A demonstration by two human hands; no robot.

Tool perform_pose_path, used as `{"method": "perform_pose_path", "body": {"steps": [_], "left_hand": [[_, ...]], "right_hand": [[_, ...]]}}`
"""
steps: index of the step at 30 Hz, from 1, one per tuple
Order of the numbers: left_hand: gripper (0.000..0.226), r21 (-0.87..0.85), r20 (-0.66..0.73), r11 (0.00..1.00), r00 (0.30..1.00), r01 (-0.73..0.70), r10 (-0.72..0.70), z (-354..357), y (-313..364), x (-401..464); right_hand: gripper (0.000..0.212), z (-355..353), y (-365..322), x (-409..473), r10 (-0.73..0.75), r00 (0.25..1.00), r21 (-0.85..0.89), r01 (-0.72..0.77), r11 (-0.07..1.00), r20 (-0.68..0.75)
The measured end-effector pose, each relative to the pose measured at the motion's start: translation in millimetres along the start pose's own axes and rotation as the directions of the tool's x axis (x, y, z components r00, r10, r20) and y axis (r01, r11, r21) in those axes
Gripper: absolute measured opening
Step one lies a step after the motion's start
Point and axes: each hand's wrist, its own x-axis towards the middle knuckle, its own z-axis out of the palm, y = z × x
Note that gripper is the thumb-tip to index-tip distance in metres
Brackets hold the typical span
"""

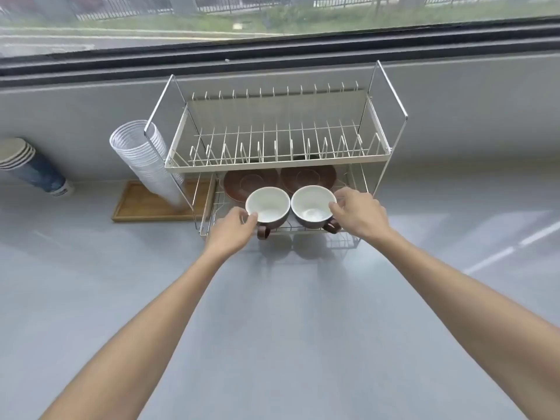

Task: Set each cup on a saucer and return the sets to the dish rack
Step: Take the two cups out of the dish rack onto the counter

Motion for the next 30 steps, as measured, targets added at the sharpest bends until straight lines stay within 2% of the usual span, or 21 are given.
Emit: {"method": "perform_pose_path", "body": {"steps": [2, 4, 7, 13, 17, 20, 24, 30], "left_hand": [[0.063, -0.154, 0.024, 0.986, 0.998, 0.058, -0.055, 5, -2, 8], [0.069, -0.217, 0.04, 0.974, 0.998, 0.062, -0.054, 8, -1, 11], [0.062, -0.335, 0.061, 0.939, 0.997, 0.073, -0.056, 16, 4, 16], [0.059, -0.62, 0.102, 0.755, 0.976, 0.213, -0.191, 28, 4, 31], [0.042, -0.667, 0.118, 0.703, 0.966, 0.248, -0.229, 33, 4, 37], [0.024, -0.689, 0.139, 0.673, 0.961, 0.268, -0.241, 32, 5, 39], [0.028, -0.694, 0.178, 0.655, 0.953, 0.299, -0.245, 35, 3, 43], [0.035, -0.705, 0.148, 0.65, 0.954, 0.286, -0.259, 35, 8, 37]], "right_hand": [[0.042, 2, 0, 4, 0.044, 0.999, 0.01, -0.044, 0.999, 0.015], [0.049, 6, -1, 7, 0.107, 0.993, 0.031, -0.108, 0.994, 0.056], [0.05, 14, -3, 14, 0.176, 0.979, 0.121, -0.188, 0.975, 0.106], [0.038, 25, 3, 25, 0.21, 0.956, 0.394, -0.276, 0.877, 0.203], [0.045, 29, 3, 26, 0.226, 0.925, 0.555, -0.365, 0.747, 0.304], [0.042, 31, 4, 28, 0.227, 0.919, 0.598, -0.384, 0.703, 0.323], [0.036, 33, 5, 30, 0.221, 0.912, 0.625, -0.399, 0.671, 0.346], [0.027, 38, 7, 26, 0.243, 0.917, 0.645, -0.395, 0.654, 0.316]]}}
